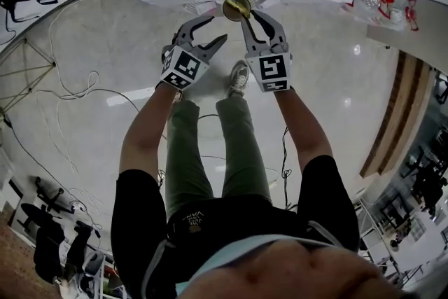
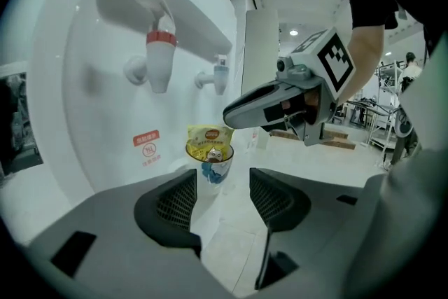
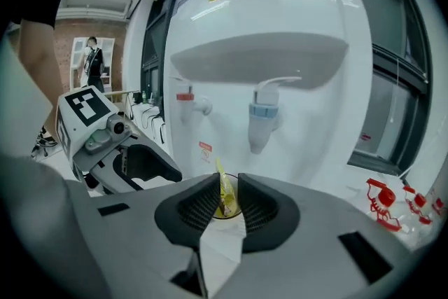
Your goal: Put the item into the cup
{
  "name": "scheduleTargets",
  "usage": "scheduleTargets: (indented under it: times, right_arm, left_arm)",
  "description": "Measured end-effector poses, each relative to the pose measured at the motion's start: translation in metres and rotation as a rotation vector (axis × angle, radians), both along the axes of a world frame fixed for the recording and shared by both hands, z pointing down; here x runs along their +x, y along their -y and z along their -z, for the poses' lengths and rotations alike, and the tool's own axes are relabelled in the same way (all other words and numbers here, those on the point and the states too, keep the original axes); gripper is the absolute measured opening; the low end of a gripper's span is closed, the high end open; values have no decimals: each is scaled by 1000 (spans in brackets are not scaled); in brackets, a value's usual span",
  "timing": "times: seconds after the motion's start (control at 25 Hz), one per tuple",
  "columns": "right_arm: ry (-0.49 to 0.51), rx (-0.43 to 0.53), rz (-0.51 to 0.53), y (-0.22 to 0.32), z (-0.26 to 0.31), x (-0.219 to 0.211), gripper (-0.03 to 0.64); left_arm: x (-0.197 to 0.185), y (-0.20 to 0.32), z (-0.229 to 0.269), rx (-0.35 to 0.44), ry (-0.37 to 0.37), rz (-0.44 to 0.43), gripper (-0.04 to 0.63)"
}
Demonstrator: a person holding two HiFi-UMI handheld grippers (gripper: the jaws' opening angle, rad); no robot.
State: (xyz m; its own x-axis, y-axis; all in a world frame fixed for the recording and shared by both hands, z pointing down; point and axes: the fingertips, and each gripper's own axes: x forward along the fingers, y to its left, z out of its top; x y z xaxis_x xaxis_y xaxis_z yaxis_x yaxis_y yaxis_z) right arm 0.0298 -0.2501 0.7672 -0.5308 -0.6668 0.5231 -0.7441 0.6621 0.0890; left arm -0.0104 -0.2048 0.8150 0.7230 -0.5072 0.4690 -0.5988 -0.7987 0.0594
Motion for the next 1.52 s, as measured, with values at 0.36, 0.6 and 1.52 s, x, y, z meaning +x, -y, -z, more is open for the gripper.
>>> scheduleTargets:
  times: [0.36,0.6,1.52]
  right_arm:
    - [56,23,-186,-22,54,24,58]
    - [119,40,-290,-53,104,37,57]
    - [273,89,-373,-145,313,34,52]
  left_arm:
    - [-10,-20,77,54,-65,25,183]
    - [-19,-34,148,116,-110,41,55]
    - [-31,-110,383,151,-219,103,20]
